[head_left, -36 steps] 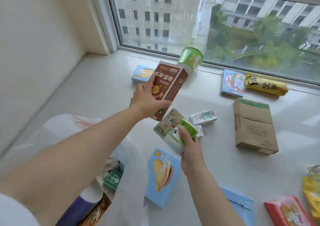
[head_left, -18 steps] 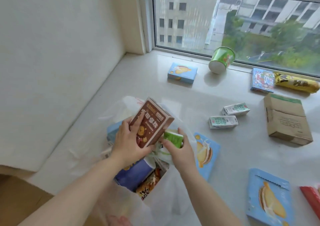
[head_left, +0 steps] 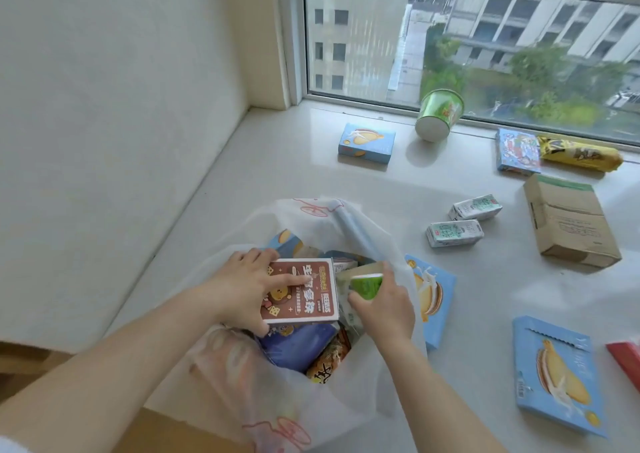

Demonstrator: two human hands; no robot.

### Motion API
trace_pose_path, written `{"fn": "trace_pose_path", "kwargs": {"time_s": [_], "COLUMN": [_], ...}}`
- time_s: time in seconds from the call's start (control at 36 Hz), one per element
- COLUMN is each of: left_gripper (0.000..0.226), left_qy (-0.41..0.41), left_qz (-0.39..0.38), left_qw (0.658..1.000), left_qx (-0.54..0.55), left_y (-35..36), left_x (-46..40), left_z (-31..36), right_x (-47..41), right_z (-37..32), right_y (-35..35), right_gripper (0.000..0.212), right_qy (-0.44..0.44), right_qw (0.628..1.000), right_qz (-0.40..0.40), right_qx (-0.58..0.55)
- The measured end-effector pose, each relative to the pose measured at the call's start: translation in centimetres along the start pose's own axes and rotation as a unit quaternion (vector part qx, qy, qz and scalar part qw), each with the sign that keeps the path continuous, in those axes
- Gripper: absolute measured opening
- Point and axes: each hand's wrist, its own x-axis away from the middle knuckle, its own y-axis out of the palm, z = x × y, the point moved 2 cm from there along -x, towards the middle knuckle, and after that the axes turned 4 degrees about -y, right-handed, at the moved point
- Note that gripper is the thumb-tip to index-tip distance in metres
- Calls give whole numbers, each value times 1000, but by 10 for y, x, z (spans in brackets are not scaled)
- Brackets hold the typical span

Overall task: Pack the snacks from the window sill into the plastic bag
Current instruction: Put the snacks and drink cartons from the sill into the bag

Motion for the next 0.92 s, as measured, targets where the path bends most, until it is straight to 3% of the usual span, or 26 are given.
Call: {"fn": "trace_pose_path", "kwargs": {"time_s": [0.11,0.19,0.36,0.47,0.58,0.72,0.81,0.92], "left_gripper": [93,93,90,91,94,93,89,81], "left_qy": [4,-15,-165,-138,-96,-99,-120,-155], "left_qz": [7,16,49,26,-48,-102,-84,9], "left_qw": [1000,1000,983,990,994,990,989,988], "left_qx": [-15,12,58,29,12,12,16,15], "left_y": [-1,2,-8,-12,-12,-5,-4,8], "left_x": [-9,-26,-57,-58,-44,-34,-45,-57], "left_z": [12,24,36,35,27,19,22,32], "right_x": [-9,-10,-6,-6,-12,-10,-9,-4], "right_z": [12,14,13,18,22,21,10,-10], "right_y": [-13,-18,-10,-13,-22,-27,-18,0], "right_gripper": [86,88,89,86,87,83,81,81], "right_qy": [23,15,-8,18,30,21,25,18], "right_qw": [999,997,993,997,996,997,999,998], "right_qz": [31,5,-84,-49,-19,-9,-9,28], "right_qx": [14,76,78,59,84,79,26,-44]}}
